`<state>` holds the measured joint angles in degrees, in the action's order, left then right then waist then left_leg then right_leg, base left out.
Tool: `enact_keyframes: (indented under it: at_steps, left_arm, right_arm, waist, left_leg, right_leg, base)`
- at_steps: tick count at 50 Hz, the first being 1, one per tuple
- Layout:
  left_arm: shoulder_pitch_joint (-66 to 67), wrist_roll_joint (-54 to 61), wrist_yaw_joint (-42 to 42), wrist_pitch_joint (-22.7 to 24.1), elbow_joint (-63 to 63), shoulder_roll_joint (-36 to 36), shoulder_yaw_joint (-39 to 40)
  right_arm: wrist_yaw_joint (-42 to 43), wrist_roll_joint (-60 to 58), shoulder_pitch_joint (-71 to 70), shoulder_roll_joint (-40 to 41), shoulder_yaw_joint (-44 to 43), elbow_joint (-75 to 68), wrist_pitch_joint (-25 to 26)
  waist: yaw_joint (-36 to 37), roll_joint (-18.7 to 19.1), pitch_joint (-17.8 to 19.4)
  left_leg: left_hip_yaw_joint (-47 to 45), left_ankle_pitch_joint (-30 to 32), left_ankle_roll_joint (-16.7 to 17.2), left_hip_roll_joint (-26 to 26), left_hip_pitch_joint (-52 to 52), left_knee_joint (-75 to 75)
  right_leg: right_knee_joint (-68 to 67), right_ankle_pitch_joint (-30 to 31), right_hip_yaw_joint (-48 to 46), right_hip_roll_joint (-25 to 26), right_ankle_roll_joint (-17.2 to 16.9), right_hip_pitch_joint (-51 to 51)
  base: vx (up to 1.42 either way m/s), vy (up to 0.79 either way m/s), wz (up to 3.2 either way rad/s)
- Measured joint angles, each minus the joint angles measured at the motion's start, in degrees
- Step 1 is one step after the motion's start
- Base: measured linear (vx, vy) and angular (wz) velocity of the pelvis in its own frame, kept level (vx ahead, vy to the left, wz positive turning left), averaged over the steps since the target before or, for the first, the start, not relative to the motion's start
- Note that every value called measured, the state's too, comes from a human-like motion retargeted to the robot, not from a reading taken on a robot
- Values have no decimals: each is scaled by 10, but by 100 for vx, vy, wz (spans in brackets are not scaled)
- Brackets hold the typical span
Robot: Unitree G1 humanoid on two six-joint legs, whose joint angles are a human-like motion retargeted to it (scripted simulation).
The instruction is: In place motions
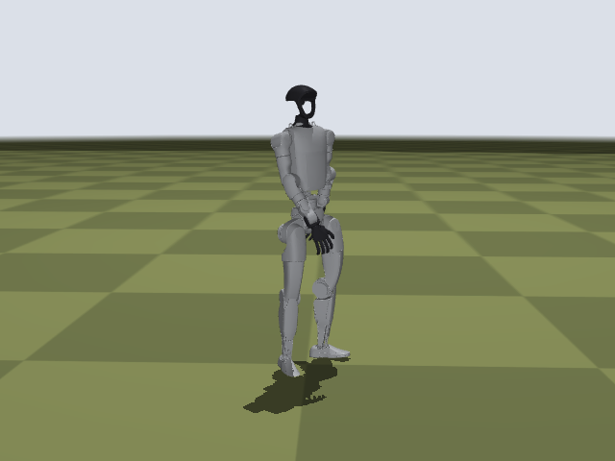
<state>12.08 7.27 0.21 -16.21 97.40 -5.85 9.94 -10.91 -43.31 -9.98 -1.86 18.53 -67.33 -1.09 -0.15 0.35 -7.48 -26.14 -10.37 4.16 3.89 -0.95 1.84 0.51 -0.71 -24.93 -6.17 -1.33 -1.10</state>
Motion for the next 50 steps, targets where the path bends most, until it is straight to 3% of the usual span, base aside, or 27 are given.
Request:
enact_keyframes:
  at_steps: [2, 4, 7, 10, 15, 18, 21, 26, 30, 33, 35, 40, 45, 50]
  left_arm:
    - [-103, 70, 49, 42, 0, 27, -6]
    - [-186, 88, 48, 76, 0, 48, -11]
    - [-314, 81, -19, 114, -20, 79, -56]
    - [-391, 39, -104, 122, -105, 100, -104]
    - [-449, -32, -126, 147, -243, 110, -147]
    - [-453, -41, -86, 194, -273, 106, -147]
    - [-433, -6, -71, 208, -253, 105, -134]
    - [-361, 12, -101, 166, -142, 77, -101]
    - [-294, -29, -47, 123, 0, 35, -98]
    - [-184, -70, 5, 7, 0, 15, -114]
    - [-114, -95, 14, -30, 0, 13, -107]
    - [17, -136, -50, 22, 0, 0, -15]
    - [65, -80, -40, -15, 0, -7, 46]
    - [31, -71, -55, -5, 0, -11, 39]
  right_arm:
    - [68, -68, 44, -21, -40, -107, 70]
    - [108, -84, 77, -39, -79, -205, 131]
    - [102, -39, 149, -84, -152, -301, 227]
    - [93, 59, 236, -125, -233, -301, 268]
    - [164, 204, 319, -160, -348, -301, 189]
    - [199, 277, 330, -167, -357, -301, 172]
    - [226, 298, 303, -158, -333, -301, 176]
    - [168, 238, 181, -107, -245, -301, 166]
    - [79, 142, 61, -50, -157, -261, 135]
    - [7, 109, -7, -5, -91, -165, 102]
    - [-25, 113, -47, 18, -60, -103, 76]
    - [-74, 167, -112, 50, -37, 36, 21]
    - [-112, 171, -122, 40, -37, 108, -18]
    - [-73, 107, -87, 19, -21, 72, -20]
  waist:
    - [-7, -4, 0]
    - [-10, -9, 1]
    - [-8, -17, 6]
    - [-4, -23, 11]
    - [-4, -23, 19]
    - [-1, -17, 22]
    - [3, -11, 20]
    - [4, -5, 9]
    - [0, 4, 3]
    - [-10, 10, 10]
    - [-14, 13, 14]
    - [1, 16, 10]
    - [7, 15, 9]
    - [3, 9, 12]
  left_leg:
    - [13, 2, -2, -2, -9, 5]
    - [25, 3, -4, -5, -16, 9]
    - [44, 5, -6, -9, -28, 19]
    - [54, 6, -6, -12, -39, 25]
    - [58, 6, -6, -14, -43, 27]
    - [53, 7, -6, -13, -39, 25]
    - [48, 7, -7, -11, -34, 23]
    - [40, 6, -5, -7, -29, 20]
    - [29, 7, -5, -4, -23, 15]
    - [22, 8, -4, -2, -16, 13]
    - [18, 8, -3, -2, -13, 12]
    - [13, 6, -3, -5, -14, 11]
    - [18, 9, -6, -12, -14, 6]
    - [30, 9, -9, -19, -17, 11]
  right_leg:
    - [5, -2, -20, -3, -2, -8]
    - [8, -4, -33, -5, -3, -15]
    - [14, -6, -52, -9, -5, -25]
    - [16, -8, -64, -13, -6, -27]
    - [18, -7, -66, -18, -6, -26]
    - [16, -6, -57, -16, -4, -24]
    - [14, -5, -51, -13, -3, -23]
    - [11, -4, -39, -10, -1, -16]
    - [8, -3, -26, -6, 0, -9]
    - [6, -1, -19, -5, 0, -8]
    - [4, -1, -14, -5, -1, -6]
    - [0, 0, -7, -10, -4, 3]
    - [1, -1, -23, -14, -7, -4]
    - [5, -2, -40, -18, -10, -15]
  base:
    - [-4, 0, 68]
    - [-5, 2, 57]
    - [-4, 0, 48]
    - [-2, -2, 20]
    - [-3, 0, -6]
    - [-4, 4, -23]
    - [-1, 4, -20]
    - [0, 0, 0]
    - [-1, 0, -9]
    - [0, 0, 0]
    - [0, 0, 0]
    - [4, 6, -3]
    - [4, 7, 26]
    - [3, 3, 20]
